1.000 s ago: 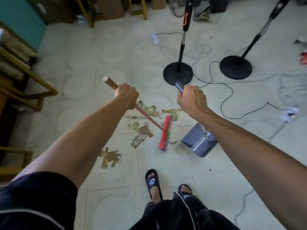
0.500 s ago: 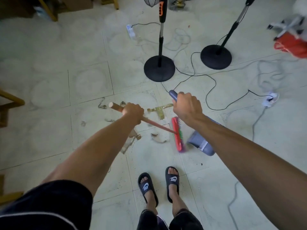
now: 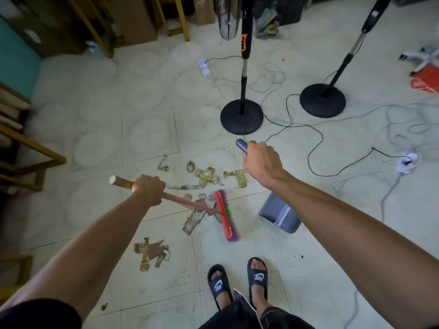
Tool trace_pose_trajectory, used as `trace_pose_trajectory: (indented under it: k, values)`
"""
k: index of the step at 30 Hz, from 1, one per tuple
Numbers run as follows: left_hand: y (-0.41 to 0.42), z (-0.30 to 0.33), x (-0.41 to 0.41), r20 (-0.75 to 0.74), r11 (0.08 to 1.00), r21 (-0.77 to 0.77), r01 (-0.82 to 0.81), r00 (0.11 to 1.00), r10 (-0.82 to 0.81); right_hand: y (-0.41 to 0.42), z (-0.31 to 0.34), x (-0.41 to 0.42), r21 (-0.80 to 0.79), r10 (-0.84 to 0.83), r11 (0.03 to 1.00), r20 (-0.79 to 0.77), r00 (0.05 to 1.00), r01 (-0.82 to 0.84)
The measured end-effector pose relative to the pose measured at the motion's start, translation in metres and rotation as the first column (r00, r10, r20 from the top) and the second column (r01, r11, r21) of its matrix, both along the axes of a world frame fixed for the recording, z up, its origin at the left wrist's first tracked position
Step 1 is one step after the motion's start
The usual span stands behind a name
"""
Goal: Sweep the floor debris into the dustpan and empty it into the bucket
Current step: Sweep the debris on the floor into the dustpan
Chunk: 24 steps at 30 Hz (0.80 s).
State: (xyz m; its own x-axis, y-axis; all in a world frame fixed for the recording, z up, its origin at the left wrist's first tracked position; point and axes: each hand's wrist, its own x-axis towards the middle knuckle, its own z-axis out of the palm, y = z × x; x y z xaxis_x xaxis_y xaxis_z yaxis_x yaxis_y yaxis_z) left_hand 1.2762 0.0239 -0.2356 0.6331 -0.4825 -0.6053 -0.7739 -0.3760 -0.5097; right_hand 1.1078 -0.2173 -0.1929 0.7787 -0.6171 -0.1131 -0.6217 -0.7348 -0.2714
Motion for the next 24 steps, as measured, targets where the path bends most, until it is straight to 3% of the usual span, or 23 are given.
trace_pose_trajectory:
  k: [8,14,19,24]
  values:
    - [-0.008,0.040,0.027,0.037,0.981,-0.157,-0.112,0.992,0.119,-0.018,0.022,0.014,0.013,-0.024,1.000,0.029,0.999,0.023]
    - [-0.092,-0.019,-0.028,-0.070,0.968,-0.212,-0.137,0.990,0.124,-0.035,0.011,-0.002,0.011,-0.059,0.998,-0.004,0.998,0.059]
    - [-0.124,-0.065,-0.081,-0.144,0.968,-0.150,-0.202,0.973,0.181,-0.035,-0.008,-0.017,-0.013,-0.046,0.999,-0.050,0.998,0.046]
    - [-0.098,-0.058,-0.069,-0.123,0.972,-0.110,-0.209,0.973,0.196,-0.030,-0.014,-0.014,-0.018,-0.026,1.000,-0.052,0.998,0.025]
